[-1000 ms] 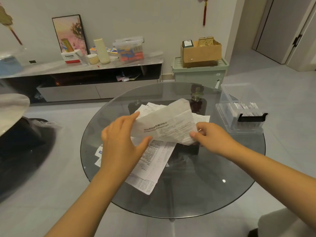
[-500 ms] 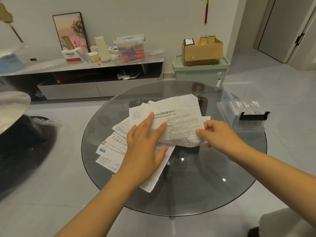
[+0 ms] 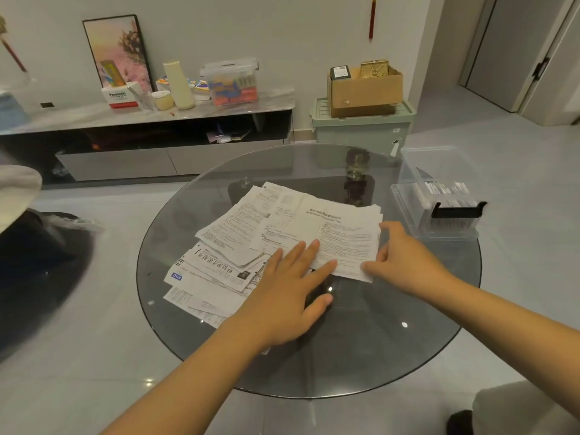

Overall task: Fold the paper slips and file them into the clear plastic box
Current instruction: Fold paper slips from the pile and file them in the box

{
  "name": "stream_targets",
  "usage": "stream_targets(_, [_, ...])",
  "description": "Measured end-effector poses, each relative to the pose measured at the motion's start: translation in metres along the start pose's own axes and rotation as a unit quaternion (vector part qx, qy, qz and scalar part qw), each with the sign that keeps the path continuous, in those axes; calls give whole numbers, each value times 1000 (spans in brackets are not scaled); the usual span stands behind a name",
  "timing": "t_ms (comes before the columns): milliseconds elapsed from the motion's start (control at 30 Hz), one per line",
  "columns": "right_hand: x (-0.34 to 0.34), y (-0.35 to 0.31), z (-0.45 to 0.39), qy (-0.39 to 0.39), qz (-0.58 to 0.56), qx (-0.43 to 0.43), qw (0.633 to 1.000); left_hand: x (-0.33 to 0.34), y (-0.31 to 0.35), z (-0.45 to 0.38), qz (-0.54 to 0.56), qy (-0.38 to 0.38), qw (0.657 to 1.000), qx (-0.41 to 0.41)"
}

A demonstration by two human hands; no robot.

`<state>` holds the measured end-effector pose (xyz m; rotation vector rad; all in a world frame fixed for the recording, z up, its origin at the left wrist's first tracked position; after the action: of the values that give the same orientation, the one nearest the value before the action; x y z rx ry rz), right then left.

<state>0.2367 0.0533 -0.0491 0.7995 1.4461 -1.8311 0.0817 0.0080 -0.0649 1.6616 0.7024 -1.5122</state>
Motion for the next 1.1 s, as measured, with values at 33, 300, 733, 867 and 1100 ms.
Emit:
stream_targets(33, [1,-3,2,10,13,-20,1000,6,0,0,4,-21,1000,-1])
stream_targets(300, [11,-9,9,3,116,-78,990,11,-29,7,-9,-66,993,-99])
stream_targets(733, [-1,-6,27,-89,-181,-17,979,-8,-1,0,50,33,998,-14])
stream_targets(867, [-3,-13,40,-137,-207,-13,969,-12,13,-2,89,70,994,11])
stream_targets(1100, [-17,-36,55,-75,42,-139,987,-28,22,3,170,124,977,16])
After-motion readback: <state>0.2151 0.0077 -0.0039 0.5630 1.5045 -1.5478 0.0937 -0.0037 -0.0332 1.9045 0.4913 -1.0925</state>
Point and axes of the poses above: each hand's wrist, its own z-axis away from the middle knuckle, its own x-axis out of the palm, y = z × x, the point moved 10 cm from there along -z, towards the middle knuckle, and after that the axes turned 7 degrees about x, right-handed, at the moved point
